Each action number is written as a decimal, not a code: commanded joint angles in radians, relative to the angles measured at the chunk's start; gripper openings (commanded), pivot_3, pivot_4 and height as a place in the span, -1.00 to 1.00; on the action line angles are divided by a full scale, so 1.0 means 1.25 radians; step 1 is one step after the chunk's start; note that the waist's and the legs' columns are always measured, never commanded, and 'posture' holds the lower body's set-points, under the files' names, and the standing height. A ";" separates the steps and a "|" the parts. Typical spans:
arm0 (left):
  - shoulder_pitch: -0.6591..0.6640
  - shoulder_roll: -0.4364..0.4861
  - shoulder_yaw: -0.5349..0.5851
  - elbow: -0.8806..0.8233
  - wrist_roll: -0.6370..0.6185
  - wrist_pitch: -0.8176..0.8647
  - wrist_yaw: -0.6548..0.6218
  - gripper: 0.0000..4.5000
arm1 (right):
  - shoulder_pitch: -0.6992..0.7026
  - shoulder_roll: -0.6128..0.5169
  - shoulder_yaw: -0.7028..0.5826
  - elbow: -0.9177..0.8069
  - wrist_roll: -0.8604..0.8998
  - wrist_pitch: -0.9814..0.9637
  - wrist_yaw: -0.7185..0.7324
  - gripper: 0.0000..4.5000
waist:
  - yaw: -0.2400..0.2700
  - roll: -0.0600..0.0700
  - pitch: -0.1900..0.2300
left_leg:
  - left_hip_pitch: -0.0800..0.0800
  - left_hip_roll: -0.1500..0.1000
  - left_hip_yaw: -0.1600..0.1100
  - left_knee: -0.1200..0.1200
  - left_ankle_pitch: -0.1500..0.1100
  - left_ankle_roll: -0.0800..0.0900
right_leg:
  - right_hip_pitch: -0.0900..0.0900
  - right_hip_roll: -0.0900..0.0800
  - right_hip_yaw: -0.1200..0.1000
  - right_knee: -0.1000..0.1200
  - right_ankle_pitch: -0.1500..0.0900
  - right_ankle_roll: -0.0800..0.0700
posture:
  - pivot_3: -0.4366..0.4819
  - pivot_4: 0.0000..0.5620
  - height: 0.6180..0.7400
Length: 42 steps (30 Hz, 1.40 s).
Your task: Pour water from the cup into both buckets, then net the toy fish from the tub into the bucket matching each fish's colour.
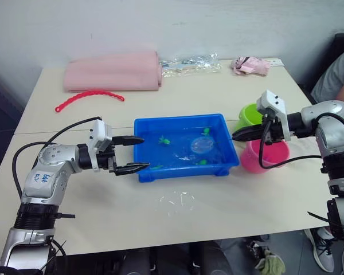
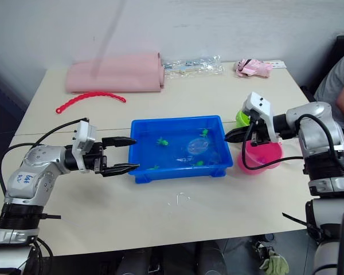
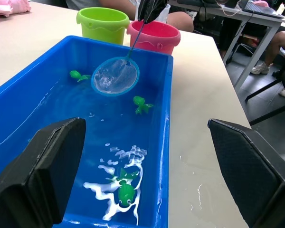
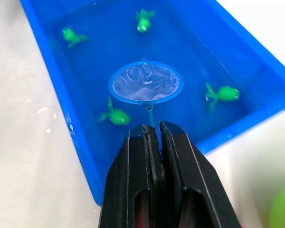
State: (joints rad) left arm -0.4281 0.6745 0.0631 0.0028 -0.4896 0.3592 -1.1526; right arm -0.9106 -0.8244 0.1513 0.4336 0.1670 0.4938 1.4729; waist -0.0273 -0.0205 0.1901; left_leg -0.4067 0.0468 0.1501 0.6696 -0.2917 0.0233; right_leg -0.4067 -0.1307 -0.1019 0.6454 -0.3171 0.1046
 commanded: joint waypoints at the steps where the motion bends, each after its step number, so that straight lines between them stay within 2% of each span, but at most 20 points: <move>1: -0.012 0.006 0.015 -0.029 -0.017 -0.001 -0.004 0.99 | 0.024 -0.044 0.005 -0.025 -0.085 -0.357 -0.030 -1.00 | 0.000 0.000 0.000 | 0.000 0.000 0.000 0.000 0.000 0.000 | 0.000 0.000 0.000 0.000 0.000 0.000 | -0.05 -0.47 1.00; 4: -0.015 0.004 0.011 -0.027 -0.015 -0.002 -0.007 0.99 | 0.024 -0.050 0.055 -0.041 -0.141 -0.526 -0.021 -1.00 | -0.001 0.000 0.000 | 0.000 0.000 0.000 0.000 0.000 0.000 | 0.000 0.000 0.000 0.000 0.000 0.000 | -0.05 -0.47 1.00; 9: -0.020 0.010 -0.003 -0.025 0.002 -0.016 -0.018 0.99 | -0.002 -0.027 0.114 -0.033 -0.201 -0.659 -0.016 -1.00 | -0.003 0.000 0.000 | 0.000 0.000 0.001 -0.001 0.000 0.000 | -0.001 0.001 0.001 0.000 0.000 0.000 | -0.05 -0.47 1.00; 13: -0.027 0.013 -0.010 -0.019 0.010 -0.021 -0.022 0.99 | -0.014 -0.010 0.144 -0.023 -0.207 -0.701 0.011 -1.00 | -0.003 0.000 0.000 | 0.000 0.000 0.001 -0.001 0.000 0.000 | -0.001 0.001 0.001 0.000 0.000 0.000 | -0.05 -0.47 1.00; 17: -0.030 0.012 -0.009 -0.017 0.013 -0.022 -0.022 0.99 | 0.001 0.016 0.129 -0.028 -0.150 -0.644 0.035 -1.00 | -0.001 0.000 0.000 | 0.000 0.000 0.001 0.000 0.000 0.000 | -0.001 0.001 0.001 0.000 0.000 0.000 | -0.05 -0.47 1.00; 21: -0.024 0.014 -0.003 -0.018 0.012 -0.023 -0.020 0.99 | 0.030 0.047 0.071 -0.074 -0.054 -0.409 0.020 -1.00 | -0.001 0.000 0.000 | 0.000 0.000 0.000 0.001 0.000 0.000 | 0.000 0.001 0.000 0.001 0.000 0.000 | -0.05 -0.47 1.00; 30: -0.015 0.013 0.004 -0.020 0.009 -0.020 -0.013 0.99 | 0.062 0.051 -0.010 -0.047 0.020 -0.201 -0.022 -1.00 | 0.000 0.000 0.000 | 0.000 0.000 0.000 0.001 0.000 0.000 | 0.000 0.000 0.000 0.001 0.000 0.000 | -0.05 -0.47 1.00; 35: -0.020 0.015 0.007 -0.013 0.007 -0.020 -0.015 0.99 | 0.081 0.045 -0.052 -0.039 0.054 -0.152 -0.040 -1.00 | 0.000 0.000 0.000 | 0.000 0.000 0.000 0.000 0.000 0.000 | 0.000 0.000 0.000 0.001 0.000 0.000 | -0.05 -0.47 1.00; 38: -0.026 0.009 0.018 -0.013 -0.008 -0.011 -0.008 0.99 | 0.101 0.039 -0.099 -0.066 0.087 -0.120 -0.067 -1.00 | 0.000 0.000 0.000 | 0.000 0.000 0.000 0.000 0.000 0.000 | 0.000 0.000 0.000 0.001 0.000 0.000 | -0.05 -0.47 1.00; 42: -0.036 -0.011 0.039 -0.032 -0.042 0.019 0.023 0.99 | 0.206 0.019 -0.205 -0.211 0.163 -0.056 -0.125 -1.00 | 0.005 0.000 0.000 | 0.000 0.000 0.000 0.000 0.000 0.000 | 0.000 0.000 0.000 0.001 0.000 0.000 | -0.05 -0.47 1.00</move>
State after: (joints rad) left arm -0.4607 0.6686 0.0782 0.0035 -0.5020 0.3699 -1.1408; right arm -0.6810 -0.7798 -0.0309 0.2666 0.3087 0.3933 1.3441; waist -0.0211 -0.0205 0.1901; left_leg -0.4070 0.0468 0.1491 0.6688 -0.2914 0.0233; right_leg -0.4069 -0.1309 -0.1022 0.6456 -0.3171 0.1046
